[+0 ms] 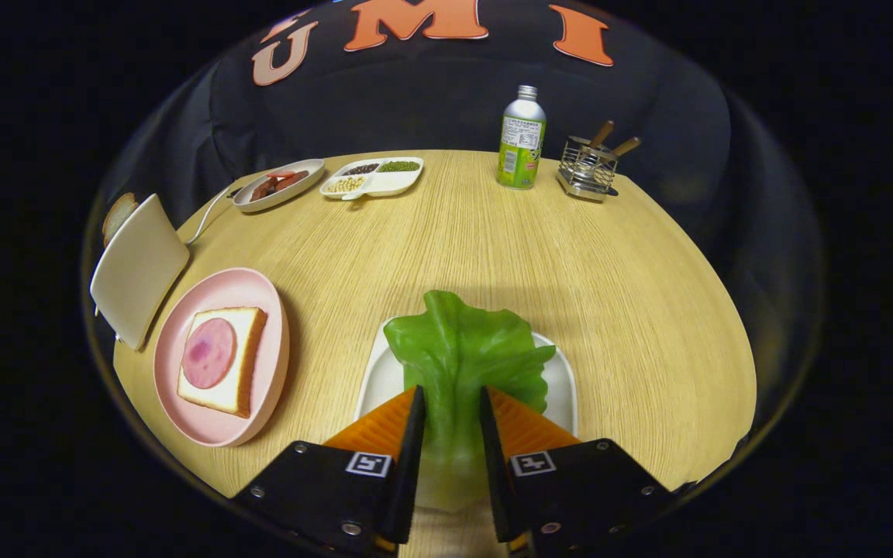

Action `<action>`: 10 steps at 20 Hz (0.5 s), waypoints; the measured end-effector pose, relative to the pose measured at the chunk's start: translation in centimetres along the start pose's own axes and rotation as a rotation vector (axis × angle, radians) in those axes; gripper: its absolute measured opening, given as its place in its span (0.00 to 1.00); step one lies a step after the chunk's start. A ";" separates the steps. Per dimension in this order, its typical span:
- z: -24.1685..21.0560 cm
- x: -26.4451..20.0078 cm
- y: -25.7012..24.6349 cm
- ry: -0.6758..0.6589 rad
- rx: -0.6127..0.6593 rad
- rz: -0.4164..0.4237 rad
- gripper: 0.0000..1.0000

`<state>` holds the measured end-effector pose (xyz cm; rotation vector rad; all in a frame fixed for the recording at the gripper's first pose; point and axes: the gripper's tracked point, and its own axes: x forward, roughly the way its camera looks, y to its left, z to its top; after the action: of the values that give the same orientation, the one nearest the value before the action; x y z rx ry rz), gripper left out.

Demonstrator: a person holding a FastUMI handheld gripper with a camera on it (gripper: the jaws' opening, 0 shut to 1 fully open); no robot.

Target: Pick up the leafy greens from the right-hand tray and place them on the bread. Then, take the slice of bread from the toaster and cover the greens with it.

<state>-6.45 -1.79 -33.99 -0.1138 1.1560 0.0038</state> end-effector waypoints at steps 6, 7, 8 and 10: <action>0.6 -0.3 0.2 -0.021 0.114 0.054 0.10; 1.1 -0.8 0.3 -0.035 0.137 0.070 0.08; 1.7 -1.2 0.6 -0.051 0.156 0.090 0.08; 2.7 -2.2 1.0 -0.086 0.181 0.120 0.08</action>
<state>-4.94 -0.38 -30.99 0.1153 1.0706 0.0102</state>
